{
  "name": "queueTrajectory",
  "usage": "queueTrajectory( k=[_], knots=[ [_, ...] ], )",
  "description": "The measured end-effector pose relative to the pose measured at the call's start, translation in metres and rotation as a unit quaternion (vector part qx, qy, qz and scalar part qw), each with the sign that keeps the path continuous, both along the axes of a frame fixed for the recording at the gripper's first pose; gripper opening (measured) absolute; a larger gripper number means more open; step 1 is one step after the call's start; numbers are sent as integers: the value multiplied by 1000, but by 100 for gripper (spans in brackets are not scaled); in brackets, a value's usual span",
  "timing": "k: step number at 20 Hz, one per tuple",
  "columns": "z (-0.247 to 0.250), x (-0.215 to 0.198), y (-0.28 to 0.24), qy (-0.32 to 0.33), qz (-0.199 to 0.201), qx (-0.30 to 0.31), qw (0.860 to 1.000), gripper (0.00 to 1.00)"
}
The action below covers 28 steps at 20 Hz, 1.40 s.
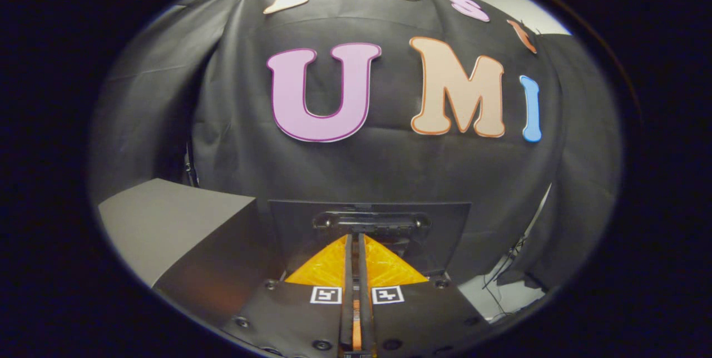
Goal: Put the clothes into the washing machine and then close the washing machine lid.
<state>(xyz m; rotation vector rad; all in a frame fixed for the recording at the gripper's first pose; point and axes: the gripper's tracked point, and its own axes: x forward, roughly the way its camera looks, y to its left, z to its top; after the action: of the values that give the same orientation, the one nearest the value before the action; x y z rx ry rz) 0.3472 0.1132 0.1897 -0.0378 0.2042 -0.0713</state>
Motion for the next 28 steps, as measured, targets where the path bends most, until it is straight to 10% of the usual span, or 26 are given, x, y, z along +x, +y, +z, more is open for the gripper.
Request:
queueTrajectory(
  k=[6, 18, 28],
  knots=[
    [4, 9, -11, -3, -18, 23, 1000, 5],
    [9, 88, 4, -4, 18, 17, 1000, 89],
    [-14, 163, -9, 1, -13, 10, 1000, 100]
  ],
)
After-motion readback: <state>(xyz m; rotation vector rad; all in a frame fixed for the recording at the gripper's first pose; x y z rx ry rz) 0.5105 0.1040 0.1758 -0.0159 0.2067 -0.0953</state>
